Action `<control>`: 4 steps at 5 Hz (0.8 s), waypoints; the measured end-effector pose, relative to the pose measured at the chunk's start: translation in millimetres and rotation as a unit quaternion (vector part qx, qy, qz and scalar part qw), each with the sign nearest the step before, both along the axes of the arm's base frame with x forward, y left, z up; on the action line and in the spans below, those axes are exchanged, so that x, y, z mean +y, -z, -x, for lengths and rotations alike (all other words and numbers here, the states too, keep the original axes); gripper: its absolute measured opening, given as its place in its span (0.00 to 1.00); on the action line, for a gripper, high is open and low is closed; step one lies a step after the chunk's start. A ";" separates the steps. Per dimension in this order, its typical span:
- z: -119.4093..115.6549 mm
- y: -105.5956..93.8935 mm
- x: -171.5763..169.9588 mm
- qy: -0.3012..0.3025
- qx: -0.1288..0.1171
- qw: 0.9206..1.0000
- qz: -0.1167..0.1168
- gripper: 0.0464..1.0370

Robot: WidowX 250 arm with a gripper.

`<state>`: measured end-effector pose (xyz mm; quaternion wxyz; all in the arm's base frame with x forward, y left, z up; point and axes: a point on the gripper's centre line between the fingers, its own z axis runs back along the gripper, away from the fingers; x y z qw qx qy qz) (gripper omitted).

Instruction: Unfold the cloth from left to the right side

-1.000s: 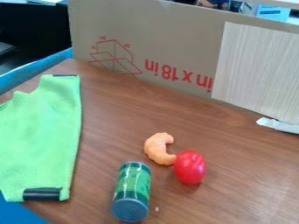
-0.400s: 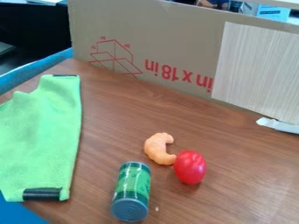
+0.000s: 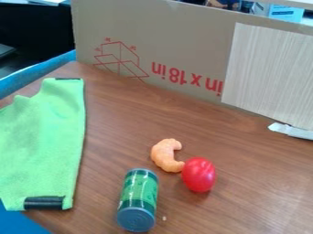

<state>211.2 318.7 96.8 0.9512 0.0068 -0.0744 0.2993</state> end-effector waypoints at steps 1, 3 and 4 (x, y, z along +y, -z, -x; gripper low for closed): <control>-1.6 17.0 3.3 -0.005 0.001 1.000 0.001 0.96; 2.0 33.2 -1.1 -0.008 0.002 1.000 0.005 0.96; 4.4 45.0 -5.8 -0.010 0.010 1.000 0.021 0.96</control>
